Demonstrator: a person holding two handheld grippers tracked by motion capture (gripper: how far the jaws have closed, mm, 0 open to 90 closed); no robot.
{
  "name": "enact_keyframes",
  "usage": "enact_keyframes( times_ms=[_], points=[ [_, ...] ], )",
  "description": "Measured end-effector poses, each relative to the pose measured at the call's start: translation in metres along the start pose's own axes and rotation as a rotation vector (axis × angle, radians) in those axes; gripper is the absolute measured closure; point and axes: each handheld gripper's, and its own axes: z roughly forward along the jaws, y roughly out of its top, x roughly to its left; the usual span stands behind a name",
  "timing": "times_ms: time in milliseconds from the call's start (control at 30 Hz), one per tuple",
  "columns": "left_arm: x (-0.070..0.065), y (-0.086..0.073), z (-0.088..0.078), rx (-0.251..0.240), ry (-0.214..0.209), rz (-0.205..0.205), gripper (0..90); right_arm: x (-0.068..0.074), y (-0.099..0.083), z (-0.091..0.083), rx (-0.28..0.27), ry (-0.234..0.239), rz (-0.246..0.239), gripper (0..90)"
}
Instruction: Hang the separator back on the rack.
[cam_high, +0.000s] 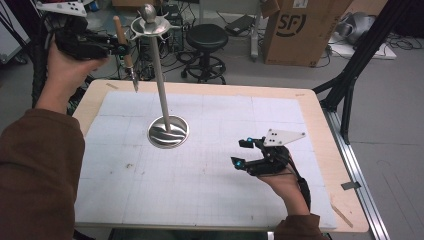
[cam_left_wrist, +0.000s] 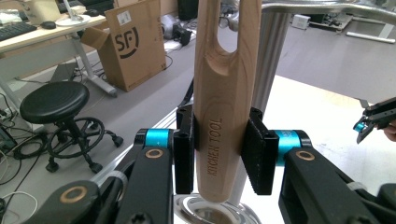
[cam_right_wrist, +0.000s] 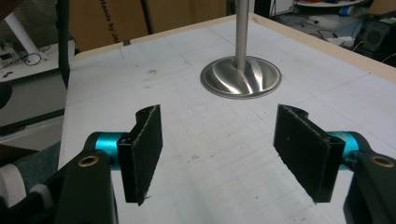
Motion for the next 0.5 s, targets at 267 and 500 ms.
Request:
enact_keyframes(
  times_ms=[267, 500],
  points=[
    [-0.004, 0.001, 0.006, 0.005, -0.005, 0.007, 68.2, 0.0, 0.0, 0.0, 0.002, 0.0, -0.001, 32.2],
    [-0.006, 0.001, 0.011, 0.016, -0.004, 0.012, 68.2, 0.0, 0.0, 0.001, 0.003, 0.002, 0.0, 32.3]
  ],
)
